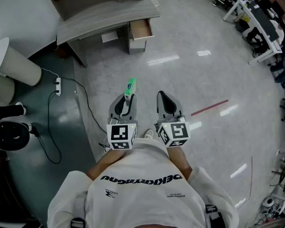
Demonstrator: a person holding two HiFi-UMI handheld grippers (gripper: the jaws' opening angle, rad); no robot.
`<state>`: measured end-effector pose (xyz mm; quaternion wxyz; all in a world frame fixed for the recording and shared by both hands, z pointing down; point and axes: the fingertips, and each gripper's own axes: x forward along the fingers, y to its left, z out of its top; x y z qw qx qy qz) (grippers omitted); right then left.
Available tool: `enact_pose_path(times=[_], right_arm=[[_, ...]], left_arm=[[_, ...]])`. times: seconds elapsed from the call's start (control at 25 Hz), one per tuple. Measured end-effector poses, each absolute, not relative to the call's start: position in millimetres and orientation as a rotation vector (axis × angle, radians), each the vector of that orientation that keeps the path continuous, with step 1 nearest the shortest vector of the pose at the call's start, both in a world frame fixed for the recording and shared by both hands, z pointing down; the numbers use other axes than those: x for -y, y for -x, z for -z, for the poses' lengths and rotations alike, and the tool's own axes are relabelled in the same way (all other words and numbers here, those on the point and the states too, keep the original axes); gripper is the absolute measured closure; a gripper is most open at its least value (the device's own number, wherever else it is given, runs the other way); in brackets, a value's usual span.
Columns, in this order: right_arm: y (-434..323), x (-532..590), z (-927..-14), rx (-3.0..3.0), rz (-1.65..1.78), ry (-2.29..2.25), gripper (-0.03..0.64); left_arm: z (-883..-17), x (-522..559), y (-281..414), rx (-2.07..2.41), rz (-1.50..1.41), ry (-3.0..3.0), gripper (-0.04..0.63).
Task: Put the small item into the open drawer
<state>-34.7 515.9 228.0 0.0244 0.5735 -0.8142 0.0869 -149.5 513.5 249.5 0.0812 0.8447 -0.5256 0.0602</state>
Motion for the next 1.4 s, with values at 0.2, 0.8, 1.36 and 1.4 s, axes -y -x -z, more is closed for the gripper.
enact_pose_path(times=[0.2, 0.8, 1.36, 1.4], right_arm=[[25, -518, -227, 2.554, -0.299, -1.754, 0.586], [-34, -511, -251, 2.602, -0.370, -1.670, 0.586], [-67, -409, -270, 2.535, -0.357, -1.652, 0.586], [-69, -396, -269, 2.533, -0.354, -1.651, 0.586]], left_arm=[[-248, -516, 137, 1.581, -0.189, -2.532, 0.494], [-257, -507, 85, 1.674, -0.221, -2.473, 0.494], [-282, -411, 44, 1.634, -0.230, -2.470, 0.494], [-282, -397, 42, 1.632, -0.224, -2.469, 0.494]])
